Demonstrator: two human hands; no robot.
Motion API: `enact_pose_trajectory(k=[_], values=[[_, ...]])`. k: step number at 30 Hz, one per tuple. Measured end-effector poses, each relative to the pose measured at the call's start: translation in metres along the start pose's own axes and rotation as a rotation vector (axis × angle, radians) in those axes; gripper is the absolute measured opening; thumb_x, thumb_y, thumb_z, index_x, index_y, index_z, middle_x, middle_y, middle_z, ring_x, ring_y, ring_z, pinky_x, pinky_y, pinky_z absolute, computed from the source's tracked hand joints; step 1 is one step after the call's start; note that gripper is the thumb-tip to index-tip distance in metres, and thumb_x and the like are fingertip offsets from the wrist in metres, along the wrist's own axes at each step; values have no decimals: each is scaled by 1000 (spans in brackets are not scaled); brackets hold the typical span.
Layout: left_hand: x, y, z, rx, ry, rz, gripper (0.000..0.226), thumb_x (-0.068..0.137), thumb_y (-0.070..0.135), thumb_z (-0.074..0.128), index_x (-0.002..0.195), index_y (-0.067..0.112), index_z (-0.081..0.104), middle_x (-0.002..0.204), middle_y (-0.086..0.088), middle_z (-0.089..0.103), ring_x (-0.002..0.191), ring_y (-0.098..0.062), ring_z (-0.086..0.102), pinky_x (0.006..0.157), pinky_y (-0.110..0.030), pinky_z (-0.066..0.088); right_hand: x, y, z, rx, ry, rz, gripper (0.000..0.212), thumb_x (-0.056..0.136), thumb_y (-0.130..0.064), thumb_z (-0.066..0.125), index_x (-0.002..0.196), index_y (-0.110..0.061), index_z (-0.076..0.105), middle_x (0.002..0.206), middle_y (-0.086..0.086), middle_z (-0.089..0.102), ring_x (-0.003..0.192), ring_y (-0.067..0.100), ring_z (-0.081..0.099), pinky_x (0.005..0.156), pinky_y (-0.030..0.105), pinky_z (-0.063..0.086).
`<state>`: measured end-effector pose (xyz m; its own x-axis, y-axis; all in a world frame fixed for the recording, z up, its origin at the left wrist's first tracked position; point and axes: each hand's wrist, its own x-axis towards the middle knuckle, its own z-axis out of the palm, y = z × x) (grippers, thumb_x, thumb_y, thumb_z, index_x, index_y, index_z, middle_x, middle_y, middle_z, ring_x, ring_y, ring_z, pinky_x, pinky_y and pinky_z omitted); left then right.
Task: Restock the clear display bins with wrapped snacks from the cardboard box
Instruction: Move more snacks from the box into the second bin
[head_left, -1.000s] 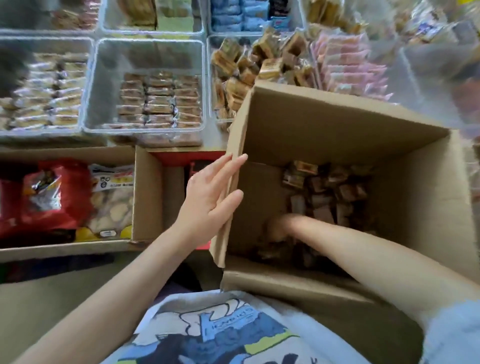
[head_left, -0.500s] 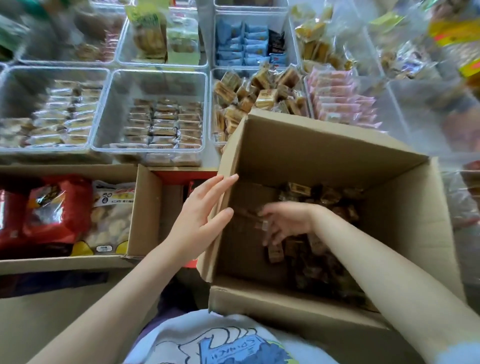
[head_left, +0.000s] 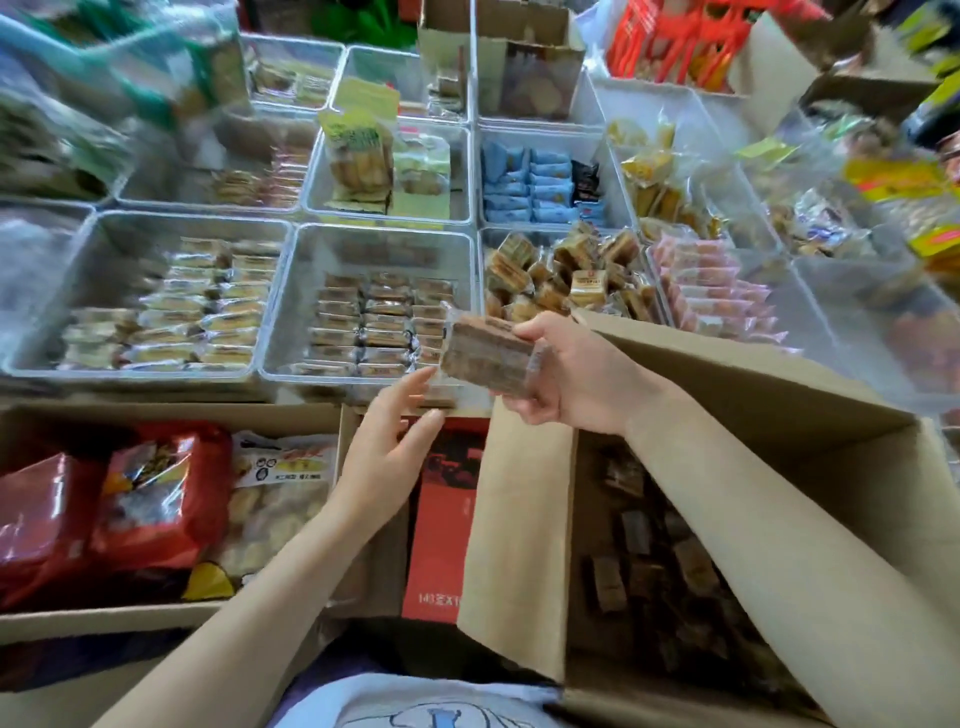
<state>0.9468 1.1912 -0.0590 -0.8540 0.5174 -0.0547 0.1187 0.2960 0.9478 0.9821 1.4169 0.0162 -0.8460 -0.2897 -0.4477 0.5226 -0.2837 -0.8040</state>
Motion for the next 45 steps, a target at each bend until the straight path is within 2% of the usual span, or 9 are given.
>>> enact_pose_trajectory(k=[3,6,11,17,20,23,28,37,45], values=[[28,-2,-47,-569,7,-330,33,90,50,56,118,34,61,112,4,73,103,-14,69,83,-30,51,57,-5,37,-302,202,25,29,96,-26,48,122,-13,51,100,10,57,78,21,53,61,26,44],[52,-8,-91,-692,-21,-411,47,91,50,59,126,18,59,103,-4,75,86,-21,74,68,-31,57,107,-2,67,-799,340,-13,41,93,-17,62,130,-27,48,118,6,55,96,19,56,80,30,46],[81,-40,-148,-573,30,-388,36,95,19,67,129,19,55,120,-15,69,98,-28,73,77,-40,61,168,0,88,-1010,279,-153,62,82,-38,78,135,-30,48,126,-5,51,115,9,52,98,22,44],[105,-78,-182,-366,-99,-200,44,93,7,69,130,27,56,116,-6,69,99,-17,72,78,-29,58,221,-3,71,-954,266,61,27,95,-33,67,120,-24,66,103,-8,71,88,11,69,79,30,57],[116,-107,-184,93,-7,-63,40,97,19,65,136,23,56,128,3,64,117,-9,59,99,-24,46,247,2,56,-1051,434,39,25,91,-32,71,114,-26,65,103,-6,67,87,18,65,81,36,56],[115,-147,-182,641,-12,135,42,102,31,51,141,14,54,146,-7,53,138,-25,45,116,-39,34,271,11,41,-1224,617,7,31,91,-31,71,119,-23,63,110,-5,57,98,16,55,84,30,43],[93,-186,-171,1007,-186,175,65,103,49,24,156,11,33,165,-10,21,155,-28,10,124,-46,8,304,45,45,-1246,517,134,32,89,-27,73,120,-21,65,112,-1,53,101,19,55,90,31,45],[89,-194,-164,1106,-168,158,74,101,51,27,159,7,17,168,-11,8,156,-25,0,125,-47,3,332,64,59,-1166,559,165,13,97,-34,61,99,-22,66,108,7,58,96,23,57,82,33,45],[94,-180,-170,973,-235,54,70,103,51,35,161,17,15,168,-4,-6,154,-21,-18,124,-41,-11,268,43,72,-1100,576,77,32,100,-35,53,130,-27,61,125,2,53,107,19,57,89,29,41]])
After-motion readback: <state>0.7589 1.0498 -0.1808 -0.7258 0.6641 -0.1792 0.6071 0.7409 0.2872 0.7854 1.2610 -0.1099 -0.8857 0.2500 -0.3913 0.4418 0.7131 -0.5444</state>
